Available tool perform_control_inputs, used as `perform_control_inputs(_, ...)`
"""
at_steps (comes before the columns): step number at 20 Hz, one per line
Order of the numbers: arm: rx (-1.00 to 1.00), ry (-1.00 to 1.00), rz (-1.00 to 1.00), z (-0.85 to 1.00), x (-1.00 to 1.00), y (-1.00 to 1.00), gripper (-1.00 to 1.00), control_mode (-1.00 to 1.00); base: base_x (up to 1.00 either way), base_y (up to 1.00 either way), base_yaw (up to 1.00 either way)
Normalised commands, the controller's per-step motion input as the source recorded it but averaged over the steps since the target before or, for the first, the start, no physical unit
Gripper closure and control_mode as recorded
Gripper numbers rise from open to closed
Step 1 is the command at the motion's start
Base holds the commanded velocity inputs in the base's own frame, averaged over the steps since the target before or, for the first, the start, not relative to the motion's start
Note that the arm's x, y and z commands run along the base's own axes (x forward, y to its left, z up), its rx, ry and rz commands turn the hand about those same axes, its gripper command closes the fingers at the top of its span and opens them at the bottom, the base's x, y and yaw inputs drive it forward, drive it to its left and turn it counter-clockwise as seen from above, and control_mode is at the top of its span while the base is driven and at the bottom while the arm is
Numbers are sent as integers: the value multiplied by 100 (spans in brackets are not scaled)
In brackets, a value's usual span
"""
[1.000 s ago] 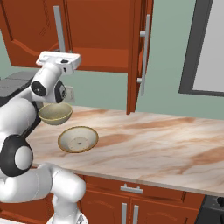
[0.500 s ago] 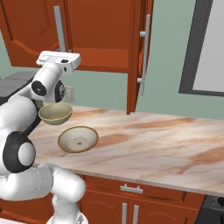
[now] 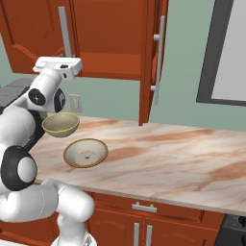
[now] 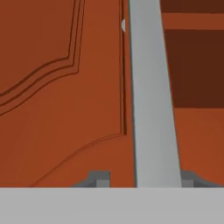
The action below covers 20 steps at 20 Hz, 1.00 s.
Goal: Open the cabinet. Pick the bowls from the counter and place them in the cabinet. Then close the cabinet.
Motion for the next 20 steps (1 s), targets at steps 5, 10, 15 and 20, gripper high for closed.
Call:
perform_control_inputs(5, 0, 10, 16, 2, -23, 100, 100, -100, 0, 0, 0)
perform_control_inputs(10, 0, 8, 19, 19, -83, 100, 100, -100, 0, 0, 0)
perform_control_inputs(15, 0, 0, 9, 15, -98, 100, 100, -100, 0, 0, 0)
perform_control_inputs(20, -6, 0, 2, 1, -66, 100, 100, -100, 0, 0, 0)
